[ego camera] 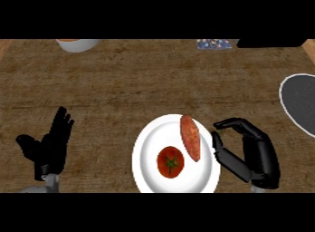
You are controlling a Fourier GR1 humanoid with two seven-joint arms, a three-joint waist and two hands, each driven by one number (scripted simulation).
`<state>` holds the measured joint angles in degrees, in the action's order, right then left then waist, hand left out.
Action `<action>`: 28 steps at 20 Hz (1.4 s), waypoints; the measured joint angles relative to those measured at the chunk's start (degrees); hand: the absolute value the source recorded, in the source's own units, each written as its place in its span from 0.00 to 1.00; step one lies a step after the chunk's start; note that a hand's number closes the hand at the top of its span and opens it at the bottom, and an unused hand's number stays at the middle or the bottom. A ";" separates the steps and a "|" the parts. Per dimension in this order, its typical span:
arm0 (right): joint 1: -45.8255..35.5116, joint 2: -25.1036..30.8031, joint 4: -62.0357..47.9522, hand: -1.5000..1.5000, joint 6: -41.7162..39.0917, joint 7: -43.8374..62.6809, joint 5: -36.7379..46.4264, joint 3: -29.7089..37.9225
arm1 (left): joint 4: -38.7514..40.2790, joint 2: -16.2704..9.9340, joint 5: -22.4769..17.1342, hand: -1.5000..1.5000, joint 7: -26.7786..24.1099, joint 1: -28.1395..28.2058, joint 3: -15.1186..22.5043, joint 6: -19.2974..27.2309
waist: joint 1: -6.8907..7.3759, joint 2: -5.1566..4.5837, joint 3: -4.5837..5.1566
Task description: Pick the tomato from the plate and place it in the pan
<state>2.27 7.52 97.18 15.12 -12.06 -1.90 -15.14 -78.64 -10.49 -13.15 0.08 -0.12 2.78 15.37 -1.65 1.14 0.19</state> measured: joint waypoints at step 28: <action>34.39 -7.35 10.60 0.00 19.61 19.45 67.22 -19.51 | -5.46 2.38 -1.92 0.50 3.39 1.44 0.98 -0.96 | 2.45 -1.89 0.03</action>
<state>36.67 0.16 107.78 34.73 7.40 65.32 -34.65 -84.10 -8.11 -15.07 3.47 1.32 3.76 14.41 0.80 -0.75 0.22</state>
